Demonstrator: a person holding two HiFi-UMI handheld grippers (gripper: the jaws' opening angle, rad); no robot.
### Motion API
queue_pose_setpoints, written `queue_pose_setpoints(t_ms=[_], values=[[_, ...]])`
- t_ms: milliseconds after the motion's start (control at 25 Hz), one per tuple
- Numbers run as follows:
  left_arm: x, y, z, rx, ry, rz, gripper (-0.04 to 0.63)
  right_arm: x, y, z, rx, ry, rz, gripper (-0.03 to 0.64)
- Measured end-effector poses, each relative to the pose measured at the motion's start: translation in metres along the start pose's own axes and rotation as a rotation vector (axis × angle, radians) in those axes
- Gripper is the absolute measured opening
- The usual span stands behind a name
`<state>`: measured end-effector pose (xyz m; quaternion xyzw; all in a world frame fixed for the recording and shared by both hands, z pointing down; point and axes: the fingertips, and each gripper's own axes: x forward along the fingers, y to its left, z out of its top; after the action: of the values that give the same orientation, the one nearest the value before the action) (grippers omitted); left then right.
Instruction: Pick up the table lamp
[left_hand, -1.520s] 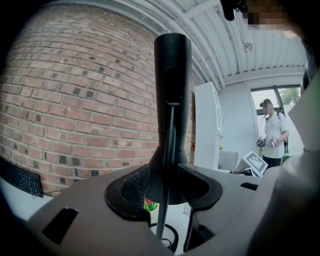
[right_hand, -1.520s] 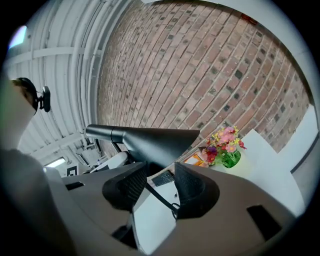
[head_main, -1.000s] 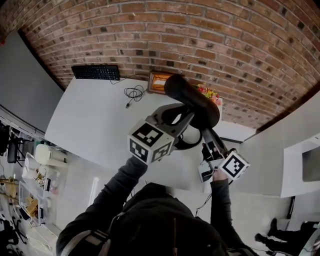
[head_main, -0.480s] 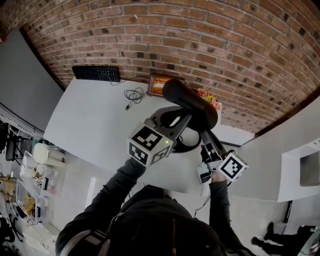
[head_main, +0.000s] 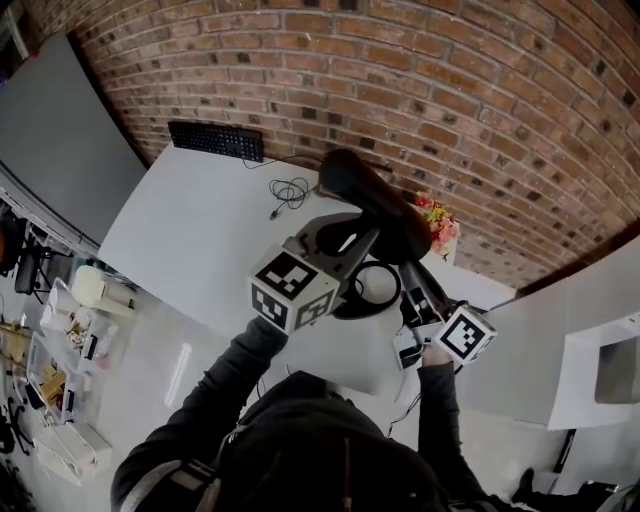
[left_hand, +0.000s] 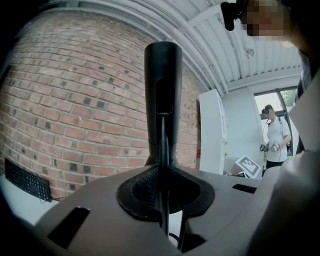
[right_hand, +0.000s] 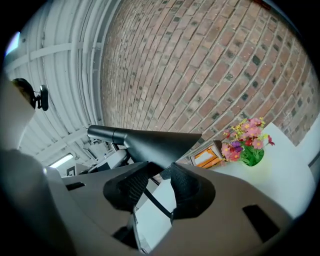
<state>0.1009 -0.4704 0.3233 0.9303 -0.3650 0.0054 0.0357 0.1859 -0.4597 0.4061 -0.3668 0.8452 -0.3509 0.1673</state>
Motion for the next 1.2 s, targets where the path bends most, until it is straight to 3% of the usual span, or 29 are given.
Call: queue_pose_setpoints(t_ms=[480,880,1200], values=[[-0.058,0.046,0.059,0.095,-0.073,0.163,0.046,0.071,0.07,0.007,-0.053,0.054,0.215,0.129],[-0.071,0.067,0.14,0.138,-0.132,0.189,0.049,0.108,0.131,0.063,-0.114,0.018,0.348,0.127],[-0.068,0.067,0.154,0.182,-0.157,0.215,0.051,0.113,0.138,0.076,-0.104,0.008,0.388,0.123]])
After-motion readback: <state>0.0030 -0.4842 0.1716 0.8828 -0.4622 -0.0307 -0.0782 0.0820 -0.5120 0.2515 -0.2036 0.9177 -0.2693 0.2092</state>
